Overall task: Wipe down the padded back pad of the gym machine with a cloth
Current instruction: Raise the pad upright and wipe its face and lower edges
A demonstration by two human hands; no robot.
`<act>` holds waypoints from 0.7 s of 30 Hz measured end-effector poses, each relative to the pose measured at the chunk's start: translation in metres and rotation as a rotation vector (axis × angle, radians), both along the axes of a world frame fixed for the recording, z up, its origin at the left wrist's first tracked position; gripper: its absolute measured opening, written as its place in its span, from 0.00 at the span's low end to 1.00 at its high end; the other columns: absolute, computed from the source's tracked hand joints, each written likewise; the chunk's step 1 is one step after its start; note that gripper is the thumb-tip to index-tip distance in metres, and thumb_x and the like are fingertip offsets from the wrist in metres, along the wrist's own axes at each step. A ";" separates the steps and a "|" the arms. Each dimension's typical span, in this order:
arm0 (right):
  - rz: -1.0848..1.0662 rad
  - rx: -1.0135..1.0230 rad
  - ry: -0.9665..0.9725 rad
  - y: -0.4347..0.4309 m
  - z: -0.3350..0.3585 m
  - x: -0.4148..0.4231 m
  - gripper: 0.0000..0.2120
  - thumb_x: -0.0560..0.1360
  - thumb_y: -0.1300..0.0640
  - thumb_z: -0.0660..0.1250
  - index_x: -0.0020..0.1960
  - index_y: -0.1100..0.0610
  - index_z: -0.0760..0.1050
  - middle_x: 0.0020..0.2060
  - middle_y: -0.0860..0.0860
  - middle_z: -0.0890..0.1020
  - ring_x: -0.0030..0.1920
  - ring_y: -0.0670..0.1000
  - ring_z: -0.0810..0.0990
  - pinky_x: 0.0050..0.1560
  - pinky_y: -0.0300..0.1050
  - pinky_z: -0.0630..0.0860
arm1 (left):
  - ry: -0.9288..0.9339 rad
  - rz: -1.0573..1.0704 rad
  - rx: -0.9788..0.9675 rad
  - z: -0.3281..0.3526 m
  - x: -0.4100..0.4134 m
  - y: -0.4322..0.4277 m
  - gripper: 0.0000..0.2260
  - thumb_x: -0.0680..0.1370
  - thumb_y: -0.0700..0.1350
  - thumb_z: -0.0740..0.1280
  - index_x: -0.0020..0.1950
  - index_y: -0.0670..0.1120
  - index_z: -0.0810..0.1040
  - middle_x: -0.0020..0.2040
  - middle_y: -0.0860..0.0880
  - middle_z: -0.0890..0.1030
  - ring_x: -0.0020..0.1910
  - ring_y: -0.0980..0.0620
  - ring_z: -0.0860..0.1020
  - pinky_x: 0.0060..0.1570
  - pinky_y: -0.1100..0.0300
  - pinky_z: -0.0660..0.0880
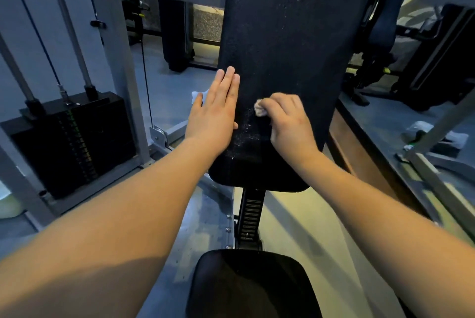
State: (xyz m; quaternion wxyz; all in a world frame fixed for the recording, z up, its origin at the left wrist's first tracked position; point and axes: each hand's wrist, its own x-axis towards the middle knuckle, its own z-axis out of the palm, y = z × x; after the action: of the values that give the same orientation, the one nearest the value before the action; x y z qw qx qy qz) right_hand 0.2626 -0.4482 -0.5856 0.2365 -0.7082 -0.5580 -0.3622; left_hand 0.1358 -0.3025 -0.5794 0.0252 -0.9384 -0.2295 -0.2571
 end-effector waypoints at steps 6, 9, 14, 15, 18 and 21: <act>0.107 -0.303 0.050 -0.043 -0.070 -0.022 0.13 0.74 0.65 0.72 0.58 0.58 0.79 0.53 0.53 0.79 0.51 0.57 0.75 0.46 0.53 0.79 | 0.024 0.011 -0.034 0.001 -0.007 -0.015 0.45 0.79 0.44 0.69 0.82 0.45 0.38 0.81 0.49 0.35 0.80 0.47 0.38 0.76 0.43 0.58; 0.115 -0.380 -0.037 -0.051 -0.050 -0.014 0.12 0.75 0.65 0.69 0.56 0.56 0.78 0.52 0.54 0.78 0.51 0.57 0.74 0.43 0.55 0.79 | 0.071 0.000 -0.002 -0.003 -0.014 -0.013 0.45 0.78 0.42 0.70 0.82 0.46 0.39 0.81 0.49 0.35 0.81 0.47 0.38 0.77 0.43 0.56; -0.141 0.120 0.072 -0.032 0.011 0.016 0.16 0.75 0.71 0.67 0.60 0.59 0.79 0.54 0.57 0.77 0.52 0.60 0.74 0.47 0.53 0.75 | 0.062 0.000 -0.025 -0.008 -0.011 -0.013 0.47 0.77 0.37 0.71 0.82 0.46 0.38 0.81 0.50 0.34 0.80 0.47 0.37 0.77 0.42 0.56; -0.161 0.146 0.095 -0.027 0.007 0.015 0.16 0.76 0.70 0.66 0.61 0.59 0.80 0.54 0.57 0.78 0.53 0.60 0.74 0.50 0.51 0.75 | 0.055 0.000 -0.025 -0.010 -0.010 -0.013 0.47 0.76 0.36 0.71 0.82 0.46 0.38 0.81 0.50 0.34 0.80 0.47 0.37 0.77 0.42 0.56; -0.124 0.131 0.139 -0.026 -0.040 -0.004 0.14 0.77 0.68 0.65 0.61 0.61 0.80 0.55 0.57 0.79 0.55 0.59 0.75 0.56 0.46 0.73 | 0.044 -0.004 -0.011 -0.012 -0.009 -0.010 0.47 0.76 0.36 0.71 0.82 0.47 0.39 0.81 0.50 0.34 0.80 0.47 0.38 0.77 0.43 0.57; -0.042 -0.025 0.191 -0.048 -0.101 -0.032 0.15 0.75 0.65 0.65 0.60 0.62 0.79 0.55 0.56 0.80 0.55 0.57 0.74 0.54 0.48 0.75 | 0.046 -0.006 0.002 -0.012 -0.009 -0.010 0.46 0.77 0.36 0.70 0.82 0.46 0.39 0.81 0.50 0.35 0.80 0.47 0.38 0.77 0.43 0.57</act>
State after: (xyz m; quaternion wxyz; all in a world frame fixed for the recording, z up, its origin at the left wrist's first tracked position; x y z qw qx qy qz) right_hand 0.2311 -0.4966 -0.6862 0.2722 -0.7539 -0.5225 -0.2909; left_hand 0.1266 -0.3121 -0.5910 0.0309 -0.9447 -0.2259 -0.2359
